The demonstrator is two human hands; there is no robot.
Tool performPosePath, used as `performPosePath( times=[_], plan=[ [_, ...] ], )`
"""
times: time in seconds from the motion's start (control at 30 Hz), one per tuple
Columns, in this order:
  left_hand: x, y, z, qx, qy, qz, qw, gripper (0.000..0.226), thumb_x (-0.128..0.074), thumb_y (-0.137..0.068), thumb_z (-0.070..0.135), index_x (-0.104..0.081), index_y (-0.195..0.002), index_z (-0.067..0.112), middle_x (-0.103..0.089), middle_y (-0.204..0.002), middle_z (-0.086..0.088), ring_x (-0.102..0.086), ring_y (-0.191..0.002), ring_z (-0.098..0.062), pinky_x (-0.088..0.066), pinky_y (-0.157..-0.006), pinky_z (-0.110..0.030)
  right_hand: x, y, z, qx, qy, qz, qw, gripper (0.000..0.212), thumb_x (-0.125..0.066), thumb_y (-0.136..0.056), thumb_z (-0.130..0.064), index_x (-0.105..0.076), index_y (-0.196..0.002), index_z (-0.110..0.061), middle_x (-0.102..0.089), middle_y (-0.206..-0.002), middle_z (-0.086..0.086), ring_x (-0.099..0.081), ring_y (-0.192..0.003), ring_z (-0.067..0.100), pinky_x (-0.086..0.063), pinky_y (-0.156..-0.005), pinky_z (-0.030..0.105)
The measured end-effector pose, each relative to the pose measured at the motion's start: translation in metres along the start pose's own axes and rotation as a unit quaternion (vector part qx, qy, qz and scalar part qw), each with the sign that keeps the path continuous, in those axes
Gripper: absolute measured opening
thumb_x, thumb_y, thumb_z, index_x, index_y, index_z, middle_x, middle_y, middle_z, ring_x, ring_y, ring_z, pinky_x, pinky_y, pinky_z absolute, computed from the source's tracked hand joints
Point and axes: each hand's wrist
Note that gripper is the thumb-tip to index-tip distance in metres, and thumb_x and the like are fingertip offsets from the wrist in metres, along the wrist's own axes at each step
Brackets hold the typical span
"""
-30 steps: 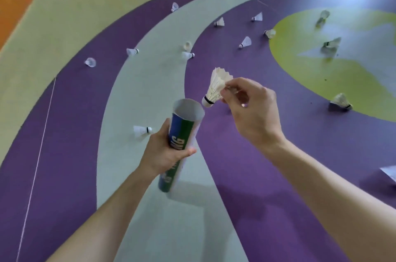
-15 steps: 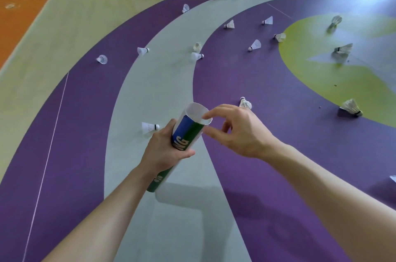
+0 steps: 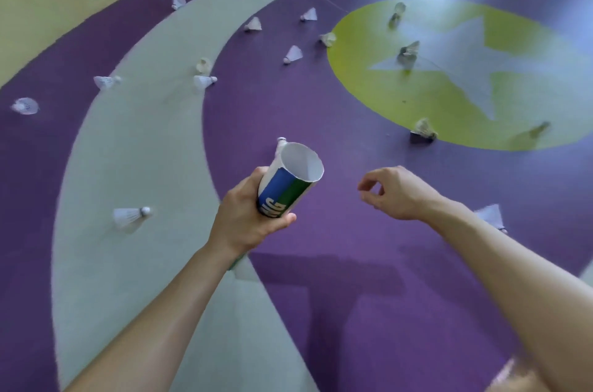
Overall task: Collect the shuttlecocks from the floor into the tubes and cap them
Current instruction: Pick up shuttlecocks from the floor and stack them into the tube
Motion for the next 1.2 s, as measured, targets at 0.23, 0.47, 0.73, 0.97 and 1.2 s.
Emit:
performPosePath(
  times=[0.23, 0.47, 0.73, 0.97, 1.2],
  plan=[
    [-0.110, -0.036, 0.061, -0.035, -0.069, -0.121, 0.990, 0.073, -0.091, -0.064, 0.066, -0.055, -0.123, 0.042, -0.066, -0.092, 0.012, -0.065, -0.081, -0.020, -0.058, -0.072, -0.042, -0.012, 0.030, 0.181, -0.176, 0.044, -0.044, 0.982, 0.017, -0.066, -0.092, -0.029, -0.076, -0.105, -0.027, -0.076, -0.103, -0.007, -0.069, -0.103, 0.019, -0.045, -0.073, 0.020],
    [-0.174, -0.064, 0.094, -0.026, -0.154, -0.199, 0.967, 0.075, -0.092, -0.065, 0.066, -0.051, -0.124, 0.043, -0.066, -0.097, 0.012, -0.066, -0.088, -0.024, -0.056, -0.076, -0.041, -0.029, 0.039, 0.295, -0.262, 0.006, -0.024, 0.965, 0.050, -0.066, -0.088, -0.014, -0.063, -0.137, -0.024, -0.061, -0.139, 0.004, -0.060, -0.127, 0.034, -0.051, -0.103, 0.042],
    [-0.186, -0.070, 0.076, 0.006, -0.212, -0.203, 0.956, 0.072, -0.091, -0.069, 0.065, -0.051, -0.123, 0.043, -0.063, -0.094, 0.012, -0.064, -0.086, -0.025, -0.055, -0.074, -0.042, -0.029, 0.003, 0.329, -0.332, -0.042, 0.067, 0.940, 0.056, -0.059, -0.090, -0.008, -0.058, -0.144, -0.022, -0.056, -0.141, 0.001, -0.061, -0.123, 0.035, -0.051, -0.101, 0.042],
    [-0.157, -0.071, 0.053, 0.064, -0.207, -0.211, 0.953, 0.071, -0.091, -0.066, 0.069, -0.048, -0.118, 0.044, -0.065, -0.093, 0.013, -0.065, -0.085, -0.023, -0.054, -0.073, -0.040, -0.050, -0.064, 0.259, -0.214, -0.062, 0.043, 0.974, 0.042, -0.065, -0.086, -0.022, -0.070, -0.127, -0.025, -0.064, -0.130, -0.001, -0.062, -0.122, 0.028, -0.049, -0.099, 0.035],
    [-0.035, -0.100, 0.013, 0.123, -0.219, -0.242, 0.937, 0.075, -0.093, -0.059, 0.071, -0.054, -0.117, 0.043, -0.074, -0.087, 0.017, -0.071, -0.086, -0.018, -0.060, -0.080, -0.044, -0.073, -0.117, 0.150, -0.086, -0.020, -0.017, 0.996, 0.036, -0.063, -0.089, -0.025, -0.069, -0.124, -0.019, -0.067, -0.125, 0.007, -0.065, -0.117, 0.034, -0.054, -0.098, 0.041]
  ],
)
Point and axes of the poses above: each hand's wrist, its own y-axis away from the middle knuckle, its own x-axis out of the back of the hand, z = x × y
